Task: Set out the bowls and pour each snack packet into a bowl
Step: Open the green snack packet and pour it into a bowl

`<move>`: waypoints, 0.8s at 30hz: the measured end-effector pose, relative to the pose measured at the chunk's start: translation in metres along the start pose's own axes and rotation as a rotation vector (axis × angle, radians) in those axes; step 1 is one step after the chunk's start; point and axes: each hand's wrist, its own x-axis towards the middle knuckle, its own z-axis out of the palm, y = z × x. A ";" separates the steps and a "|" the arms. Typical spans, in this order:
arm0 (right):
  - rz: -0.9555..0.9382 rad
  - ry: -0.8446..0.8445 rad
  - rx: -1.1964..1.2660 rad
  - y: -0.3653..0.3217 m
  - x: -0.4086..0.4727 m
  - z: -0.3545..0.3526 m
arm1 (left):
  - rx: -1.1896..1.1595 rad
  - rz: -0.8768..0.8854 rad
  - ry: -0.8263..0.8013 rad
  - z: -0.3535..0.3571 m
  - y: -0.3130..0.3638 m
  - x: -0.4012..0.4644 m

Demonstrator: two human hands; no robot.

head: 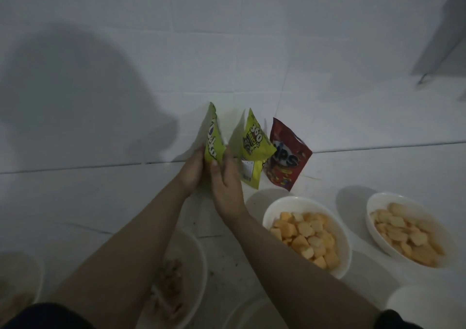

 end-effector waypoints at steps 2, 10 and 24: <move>0.043 -0.005 0.093 -0.007 -0.002 -0.009 | 0.067 0.009 0.008 0.000 0.001 -0.004; 0.079 0.153 0.308 -0.057 -0.005 -0.037 | 0.105 0.011 0.205 -0.002 0.022 -0.038; 0.039 0.244 0.372 -0.158 -0.109 -0.089 | 0.250 0.350 0.461 0.040 0.088 -0.214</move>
